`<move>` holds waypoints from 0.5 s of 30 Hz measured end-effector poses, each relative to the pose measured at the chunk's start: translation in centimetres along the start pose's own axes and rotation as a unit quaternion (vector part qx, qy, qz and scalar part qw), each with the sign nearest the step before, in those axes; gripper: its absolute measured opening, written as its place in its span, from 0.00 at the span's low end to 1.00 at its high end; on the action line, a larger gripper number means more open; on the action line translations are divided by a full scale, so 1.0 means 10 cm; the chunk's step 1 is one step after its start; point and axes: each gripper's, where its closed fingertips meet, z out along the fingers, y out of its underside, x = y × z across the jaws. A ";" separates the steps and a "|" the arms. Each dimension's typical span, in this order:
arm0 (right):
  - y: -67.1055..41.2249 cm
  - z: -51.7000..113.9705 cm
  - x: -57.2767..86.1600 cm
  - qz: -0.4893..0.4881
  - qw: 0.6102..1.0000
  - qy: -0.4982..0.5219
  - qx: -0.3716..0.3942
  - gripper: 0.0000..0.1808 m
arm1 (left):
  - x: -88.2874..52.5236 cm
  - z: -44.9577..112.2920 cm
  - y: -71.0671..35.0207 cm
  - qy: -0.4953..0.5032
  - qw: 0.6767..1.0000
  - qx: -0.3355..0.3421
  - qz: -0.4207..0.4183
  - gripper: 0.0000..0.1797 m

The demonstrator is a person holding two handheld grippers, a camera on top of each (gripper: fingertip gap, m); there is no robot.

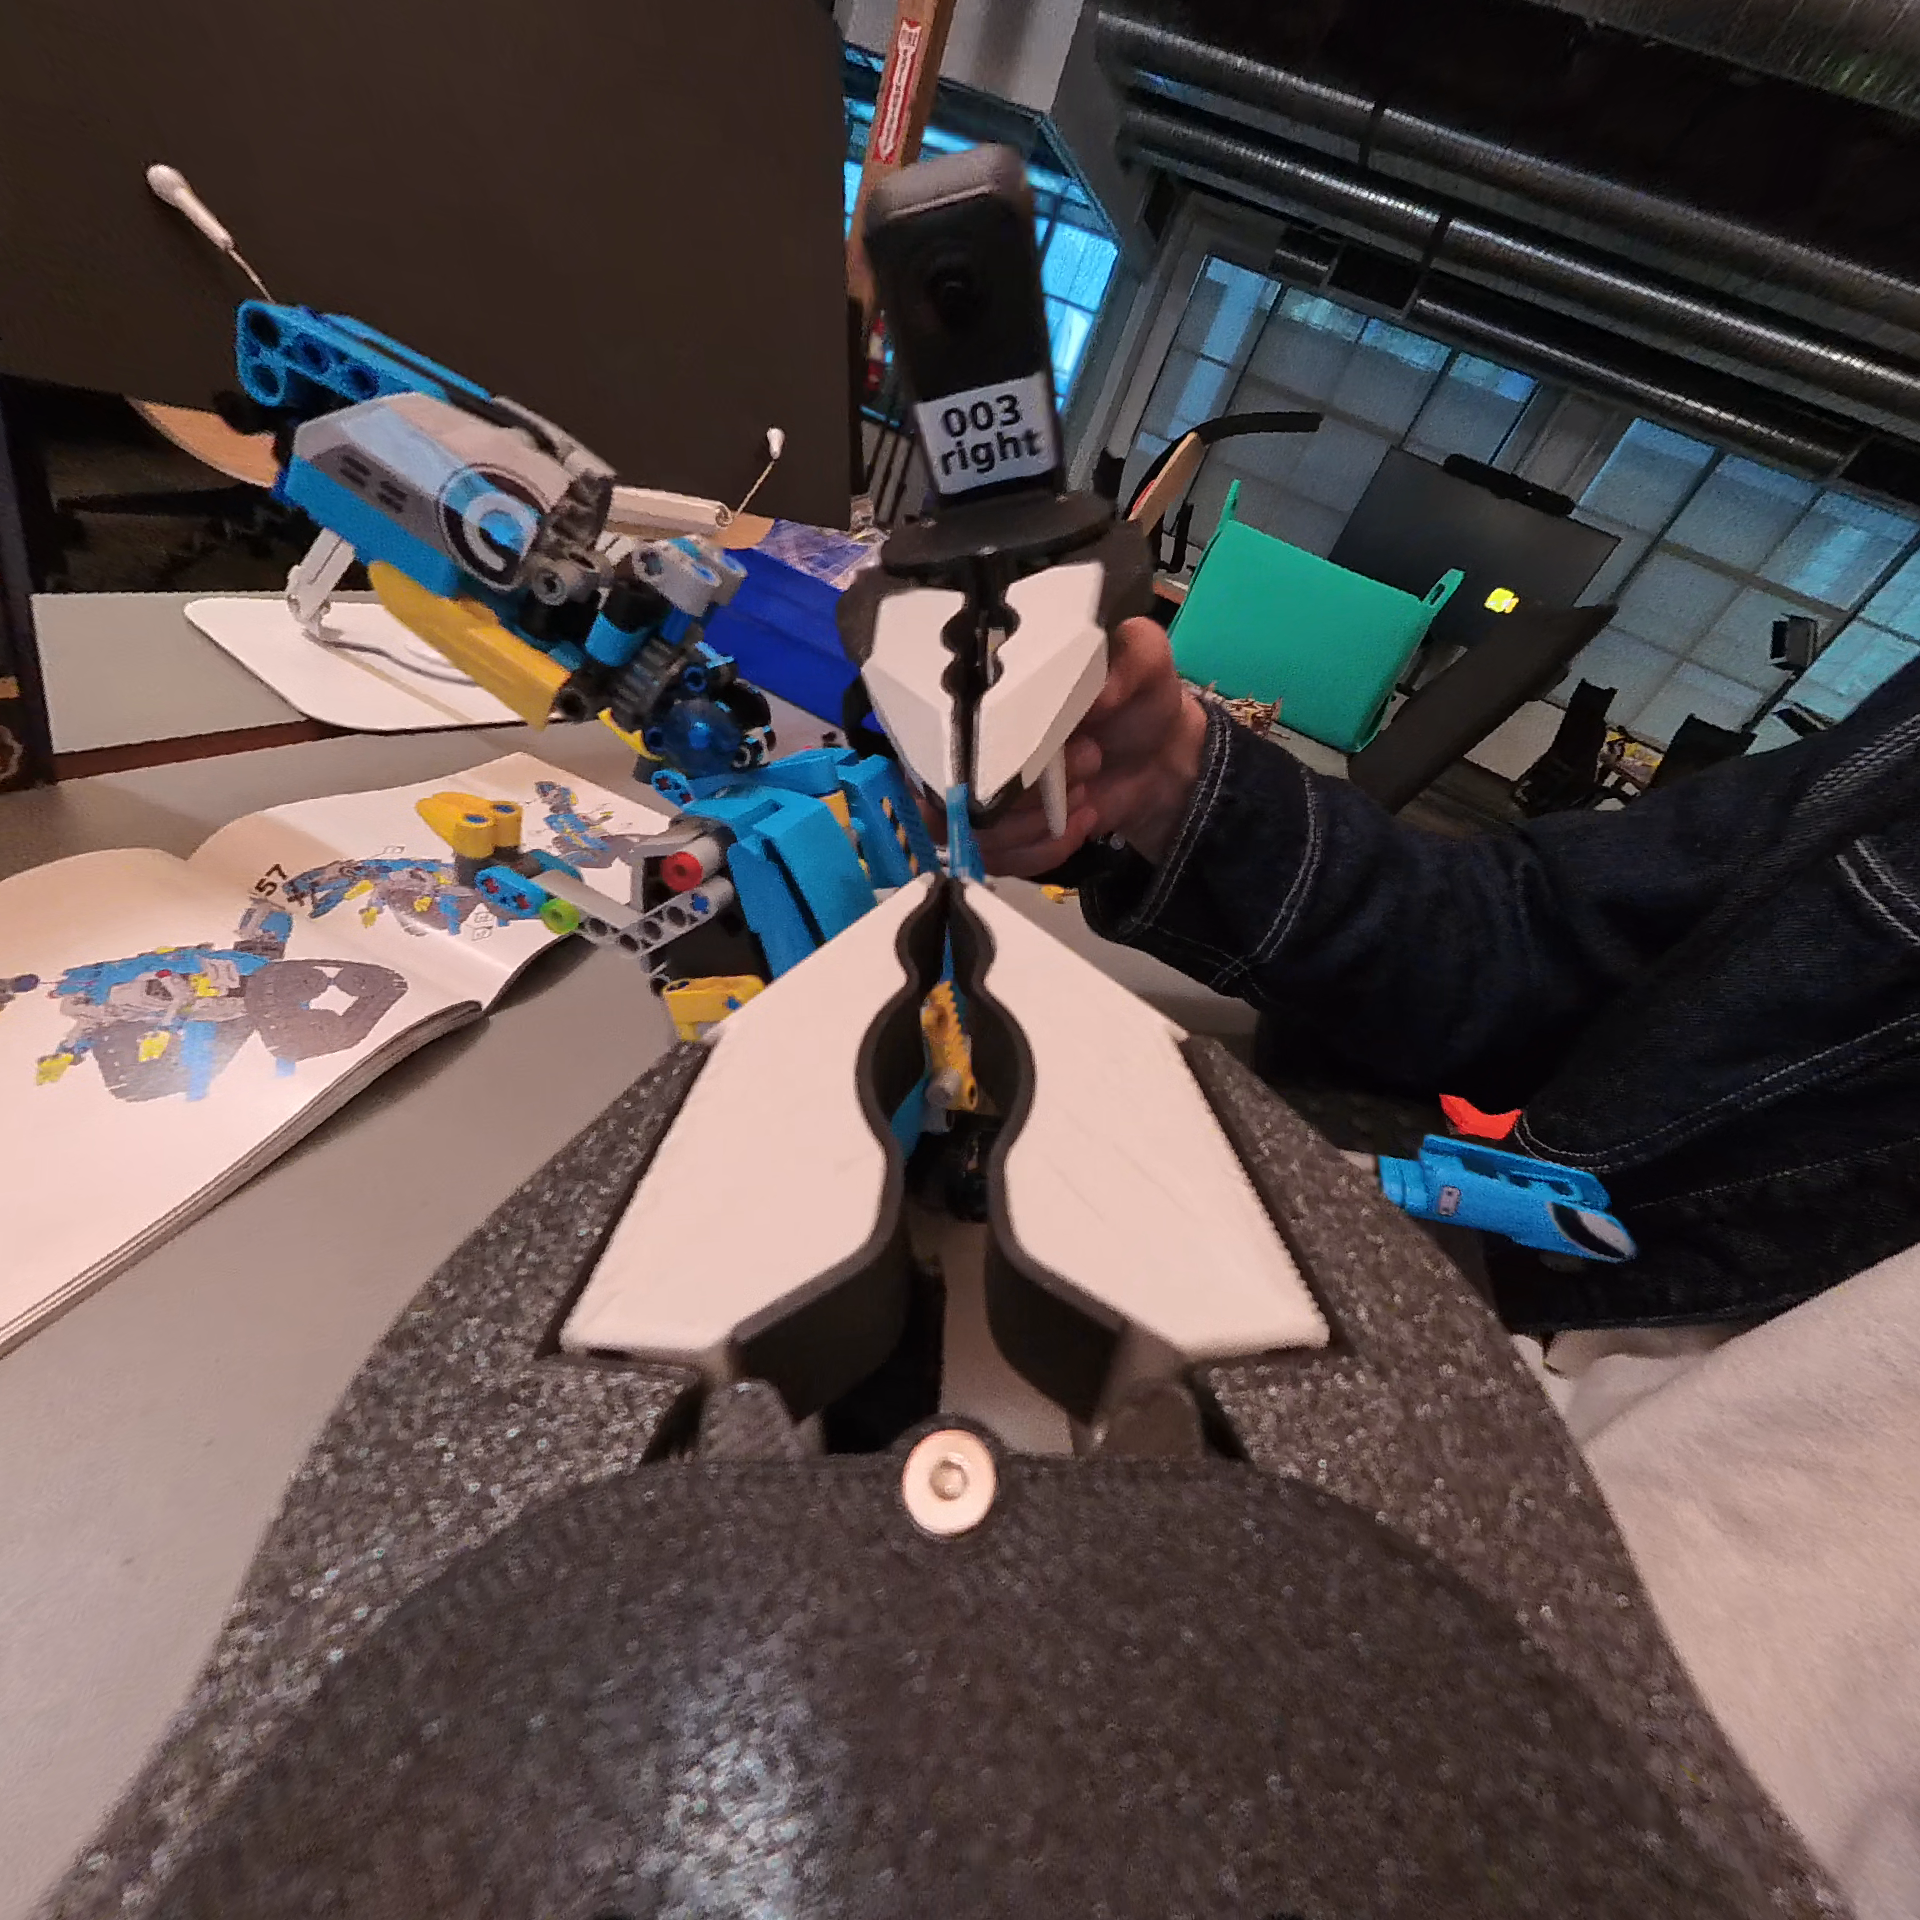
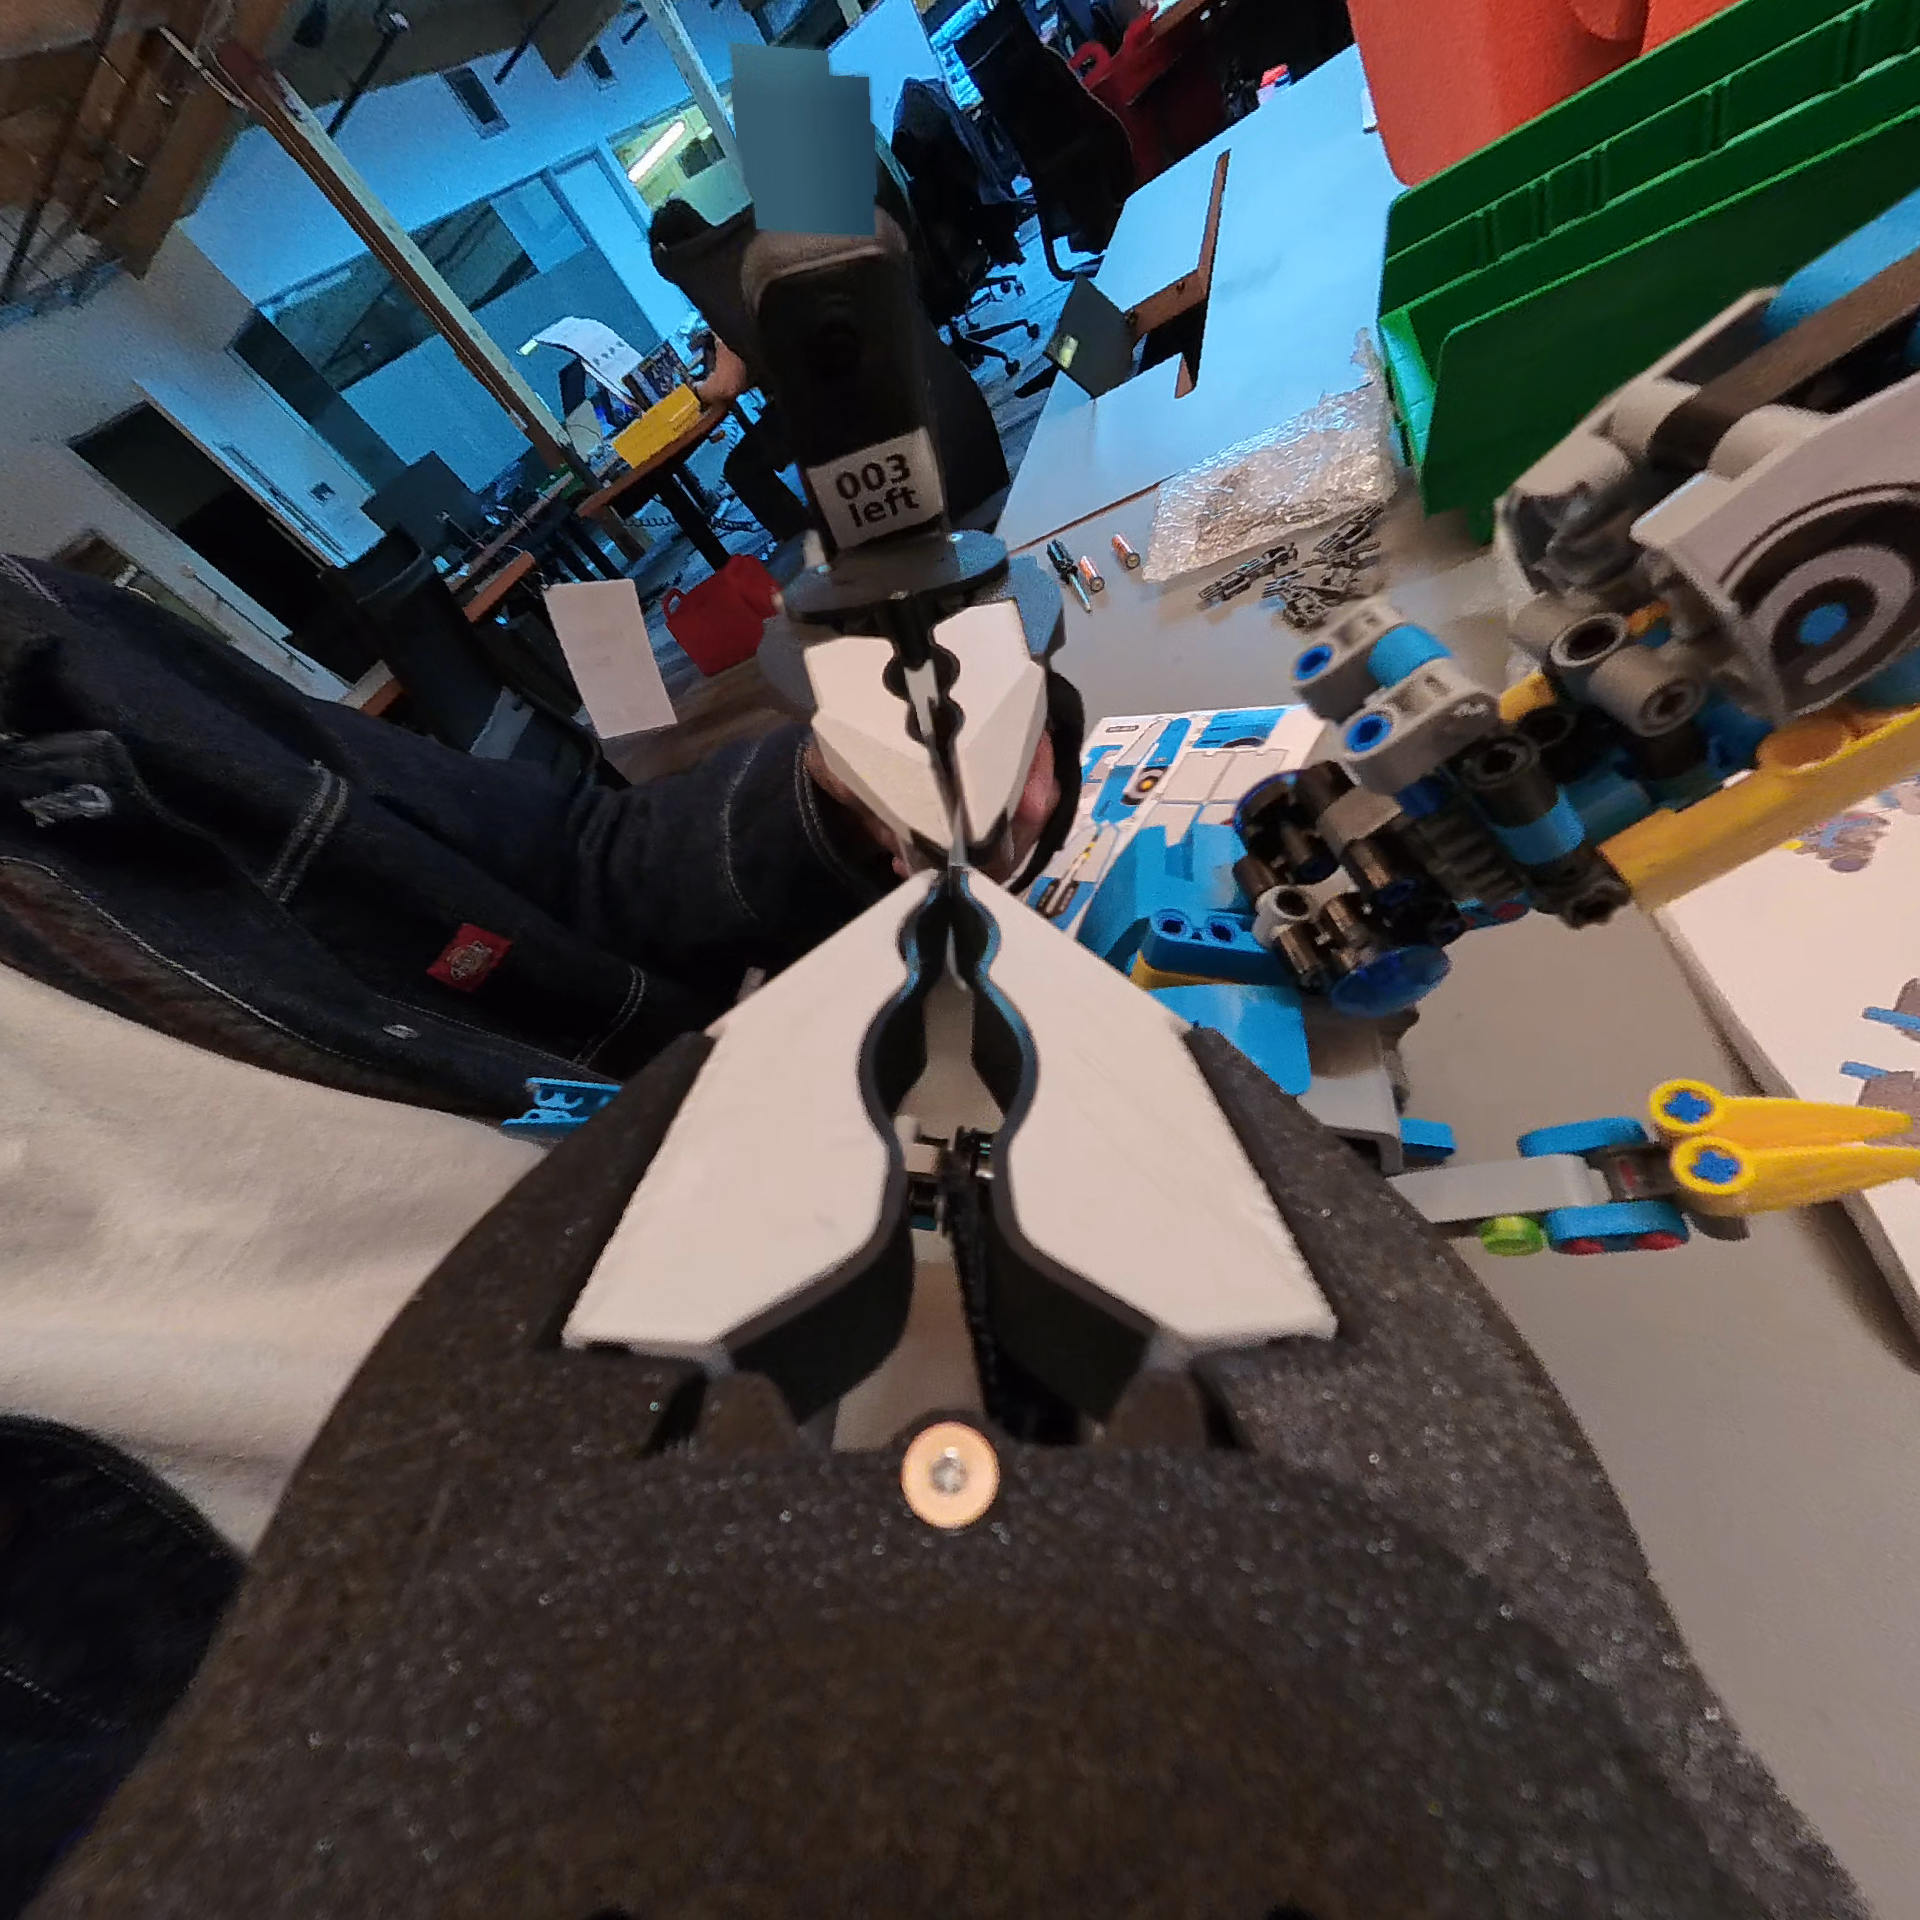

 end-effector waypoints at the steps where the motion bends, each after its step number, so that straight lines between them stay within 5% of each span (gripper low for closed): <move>1: 0.00 0.00 0.01 -0.008 1.000 0.010 -0.002 0.00 | -0.02 0.01 0.01 -0.003 1.000 -0.003 -0.001 0.00; 15: 0.04 0.03 -0.03 -0.021 1.000 0.013 -0.017 0.00 | 0.07 -0.03 -0.03 0.031 0.999 0.016 -0.006 0.10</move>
